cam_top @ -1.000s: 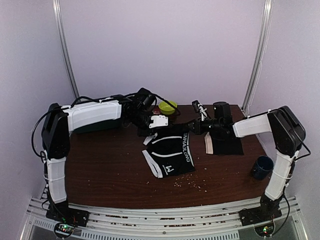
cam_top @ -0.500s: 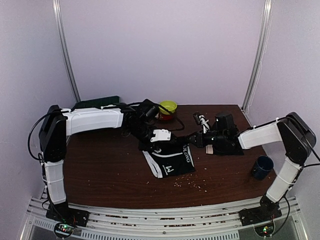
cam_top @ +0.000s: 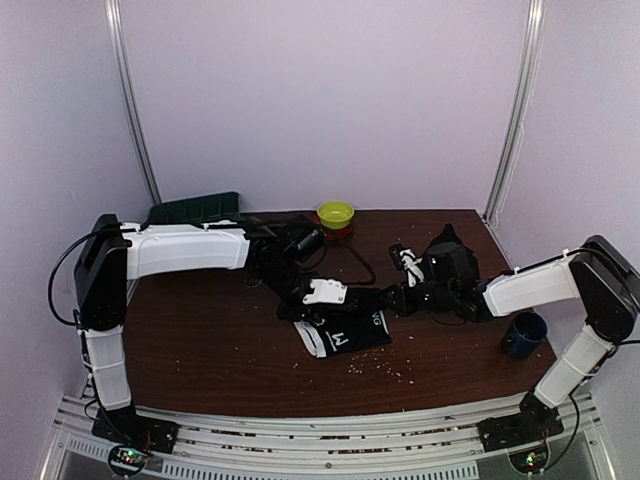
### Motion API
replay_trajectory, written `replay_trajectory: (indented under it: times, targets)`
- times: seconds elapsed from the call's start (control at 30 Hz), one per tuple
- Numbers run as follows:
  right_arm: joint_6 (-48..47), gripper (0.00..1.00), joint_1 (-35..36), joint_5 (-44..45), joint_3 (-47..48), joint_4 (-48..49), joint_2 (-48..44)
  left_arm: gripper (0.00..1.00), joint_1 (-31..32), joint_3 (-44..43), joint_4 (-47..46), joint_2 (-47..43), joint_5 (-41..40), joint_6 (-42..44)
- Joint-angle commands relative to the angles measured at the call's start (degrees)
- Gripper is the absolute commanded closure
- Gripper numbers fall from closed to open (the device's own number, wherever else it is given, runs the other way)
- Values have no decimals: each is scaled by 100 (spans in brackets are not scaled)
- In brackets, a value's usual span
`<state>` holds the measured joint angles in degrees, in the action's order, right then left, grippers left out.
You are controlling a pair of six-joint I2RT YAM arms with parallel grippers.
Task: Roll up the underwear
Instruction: Fold the underwear at the center of the board.
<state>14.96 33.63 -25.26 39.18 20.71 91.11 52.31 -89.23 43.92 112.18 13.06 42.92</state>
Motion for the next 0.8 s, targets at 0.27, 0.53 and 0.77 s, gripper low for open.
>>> replay_trajectory:
  times: [0.27,0.53,0.77]
  targets:
    - [2,84,297,811,-339,-411,-188,100,413,52,441,172,-48,191]
    - [52,84,343,1164,-544,-460,-576,95,631,-4,601,411,-105,190]
    - [40,80,516,1166,-647,-556,-637,76,666,-29,666,443,-55,176]
